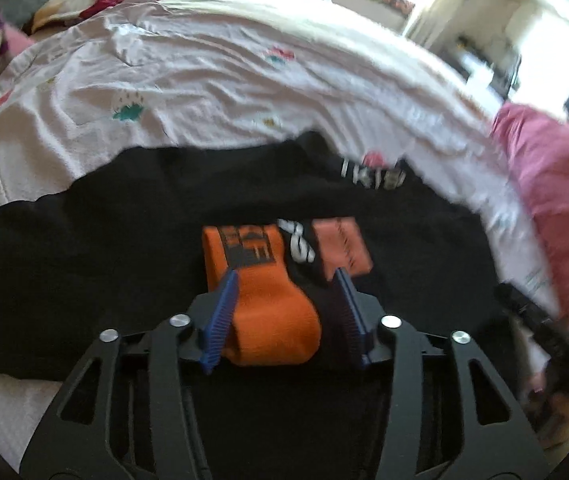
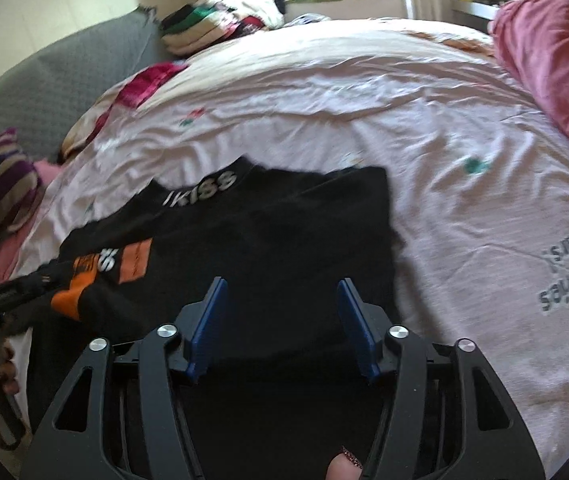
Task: Fold small clothes
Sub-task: 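Lower the cuff onto the shirt body and open the left gripper, then move the left gripper to the other sleeve's orange cuff and grasp it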
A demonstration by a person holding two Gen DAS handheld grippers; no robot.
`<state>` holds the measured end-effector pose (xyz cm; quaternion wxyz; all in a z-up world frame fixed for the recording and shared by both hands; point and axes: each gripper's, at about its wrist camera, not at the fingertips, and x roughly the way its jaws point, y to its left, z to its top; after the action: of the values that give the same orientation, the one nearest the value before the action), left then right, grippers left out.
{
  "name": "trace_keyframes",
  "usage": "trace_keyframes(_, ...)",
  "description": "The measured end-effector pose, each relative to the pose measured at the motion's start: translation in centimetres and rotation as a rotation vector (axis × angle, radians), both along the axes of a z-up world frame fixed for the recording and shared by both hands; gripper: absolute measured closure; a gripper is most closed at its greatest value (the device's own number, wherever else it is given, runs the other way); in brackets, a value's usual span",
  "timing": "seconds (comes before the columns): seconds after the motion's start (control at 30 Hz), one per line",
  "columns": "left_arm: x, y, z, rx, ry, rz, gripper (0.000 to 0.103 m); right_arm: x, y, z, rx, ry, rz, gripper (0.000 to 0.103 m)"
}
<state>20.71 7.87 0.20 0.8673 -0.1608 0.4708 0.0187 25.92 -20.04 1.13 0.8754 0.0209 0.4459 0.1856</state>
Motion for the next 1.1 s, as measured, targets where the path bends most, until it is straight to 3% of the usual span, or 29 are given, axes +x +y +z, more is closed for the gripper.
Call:
trace_keyframes(0.1, -0.1, -0.6, -1.9, 0.062, 0.048, -0.005, 0.058, 0.1, 0.8, -1.4, -0.051, 0.047, 0.011, 0.044)
trace_keyframes(0.17, -0.4, -0.8, -2.2, 0.098, 0.045, 0.000, 0.052, 0.4, 1.2, -2.4, -0.086, 0.078, 0.014, 0.043)
trace_keyframes(0.27, -0.5, -0.6, -2.0, 0.081, 0.037, 0.001, 0.047, 0.3, 1.5, -2.6, -0.085, 0.075, 0.016, 0.036)
trace_keyframes(0.4, -0.9, -0.7, -1.3, 0.062, 0.026, -0.014, 0.043, -0.2, 1.4, -1.6, -0.042, 0.051, 0.016, 0.032)
trace_keyframes(0.53, -1.7, -0.3, 0.1, 0.035, -0.011, 0.000, 0.029, -0.7, 1.4, -0.3, -0.018, 0.002, 0.012, 0.016)
trace_keyframes(0.63, -2.7, 0.1, 1.7, 0.069, -0.061, 0.013, 0.020, -1.1, 1.6, 0.7, -0.011, -0.035, 0.016, 0.008)
trace_keyframes(0.73, -3.6, 0.5, 2.7, 0.106, -0.090, 0.038, 0.012, -1.5, 1.9, 1.3, -0.006, -0.063, 0.026, 0.007)
trace_keyframes(1.1, -5.8, 3.2, 4.4, 0.125, -0.121, 0.127, 0.010, -3.1, 3.9, 2.9, 0.017, -0.132, 0.073, 0.005)
